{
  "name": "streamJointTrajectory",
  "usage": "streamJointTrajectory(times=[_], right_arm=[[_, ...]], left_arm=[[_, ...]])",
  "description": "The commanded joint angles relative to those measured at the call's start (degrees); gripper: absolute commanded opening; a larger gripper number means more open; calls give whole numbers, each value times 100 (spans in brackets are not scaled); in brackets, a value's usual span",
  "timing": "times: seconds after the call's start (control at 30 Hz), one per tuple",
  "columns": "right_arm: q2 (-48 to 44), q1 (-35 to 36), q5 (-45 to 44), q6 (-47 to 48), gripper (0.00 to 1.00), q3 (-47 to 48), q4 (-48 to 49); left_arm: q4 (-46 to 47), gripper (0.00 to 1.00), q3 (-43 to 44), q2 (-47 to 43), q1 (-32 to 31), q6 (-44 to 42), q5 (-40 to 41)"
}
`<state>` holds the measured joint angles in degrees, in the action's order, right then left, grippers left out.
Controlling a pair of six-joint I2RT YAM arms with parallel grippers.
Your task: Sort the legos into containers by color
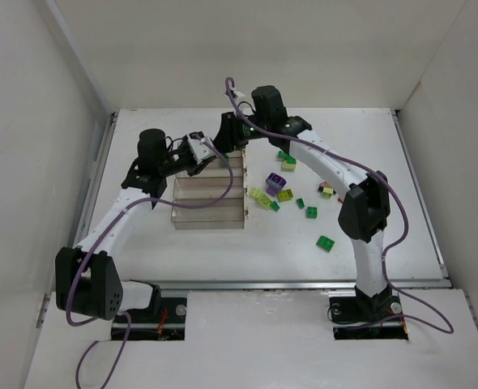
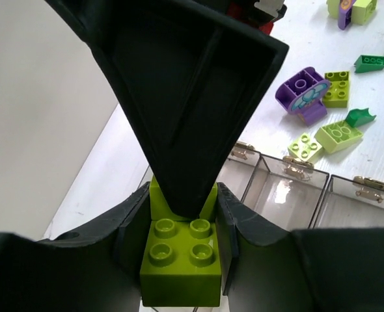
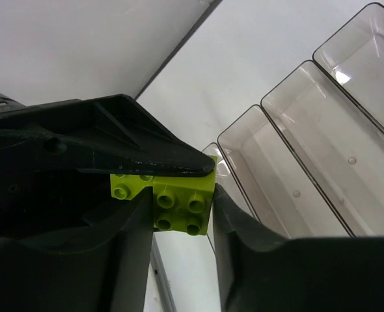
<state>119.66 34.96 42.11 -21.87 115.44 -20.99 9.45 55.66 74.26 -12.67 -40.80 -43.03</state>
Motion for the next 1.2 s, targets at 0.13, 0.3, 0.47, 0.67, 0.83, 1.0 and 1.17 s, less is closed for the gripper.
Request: streamJointTrajectory(times=[0.13, 0.3, 0.47, 0.67, 0.83, 1.0, 1.17], right_arm=[[-258, -7, 184, 271, 0, 31, 315], [-259, -7, -228, 271, 0, -30, 140], [-259, -59, -291, 271, 0, -92, 78], [-259, -59, -423, 271, 0, -92, 78], [-259, -59, -423, 271, 0, -92, 25], [-127, -7, -370, 271, 0, 49, -44], [-127, -94, -264, 271, 0, 102, -98]], left_arm=[[136, 80, 296, -78, -17, -50, -128], [-417, 100, 296, -236, 53, -621, 180], [-541, 94, 296, -289, 256, -737, 110], [-322, 60, 296, -236, 256, -315, -145], [-269, 51, 296, -236, 256, -236, -329], [-216, 30, 296, -236, 256, 53, -329], [-531, 0, 296, -132, 256, -41, -57]])
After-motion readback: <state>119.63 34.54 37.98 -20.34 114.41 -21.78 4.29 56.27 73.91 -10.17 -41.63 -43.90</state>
